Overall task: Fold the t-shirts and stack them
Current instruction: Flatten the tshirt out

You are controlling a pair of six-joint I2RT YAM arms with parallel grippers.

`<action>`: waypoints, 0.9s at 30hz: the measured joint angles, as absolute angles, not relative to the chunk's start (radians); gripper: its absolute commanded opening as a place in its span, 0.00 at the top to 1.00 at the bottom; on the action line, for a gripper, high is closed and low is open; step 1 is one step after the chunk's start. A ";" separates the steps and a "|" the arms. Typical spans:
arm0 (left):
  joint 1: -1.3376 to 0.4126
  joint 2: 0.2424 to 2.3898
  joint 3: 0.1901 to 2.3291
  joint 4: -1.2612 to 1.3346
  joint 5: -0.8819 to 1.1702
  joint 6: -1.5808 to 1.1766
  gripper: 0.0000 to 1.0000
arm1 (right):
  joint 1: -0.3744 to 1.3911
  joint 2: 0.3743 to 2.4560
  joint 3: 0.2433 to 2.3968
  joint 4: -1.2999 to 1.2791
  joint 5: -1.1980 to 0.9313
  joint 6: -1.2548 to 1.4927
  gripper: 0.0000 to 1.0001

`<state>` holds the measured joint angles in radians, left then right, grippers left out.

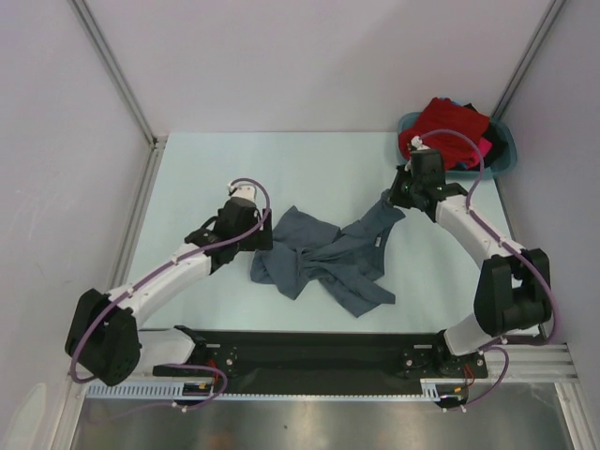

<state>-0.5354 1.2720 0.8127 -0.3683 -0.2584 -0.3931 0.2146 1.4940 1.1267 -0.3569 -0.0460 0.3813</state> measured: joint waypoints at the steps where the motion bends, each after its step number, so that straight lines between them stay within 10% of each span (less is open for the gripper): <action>1: -0.535 1.248 0.807 -0.358 -0.254 -0.392 0.11 | 0.215 1.521 1.145 -0.343 -0.071 0.381 0.95; 7: -0.534 1.254 0.839 -0.242 -0.155 -0.383 0.08 | 0.211 1.687 1.308 -0.309 -0.203 0.381 0.72; 15: -0.534 1.540 0.993 -0.141 -0.068 -0.362 0.05 | 0.199 1.866 1.413 -0.255 -0.286 0.384 0.79; 22: -0.513 1.805 1.213 -0.113 -0.059 -0.330 0.04 | 0.186 1.875 1.389 -0.280 -0.240 0.374 0.45; 27: -0.469 1.942 1.326 -0.123 -0.011 -0.323 0.04 | 0.154 1.840 1.306 -0.290 -0.173 0.365 0.45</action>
<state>-0.4686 1.9415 1.3258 -0.1230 -0.0113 -0.3225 0.1543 1.8404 1.3060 -0.2905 -0.1726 0.3653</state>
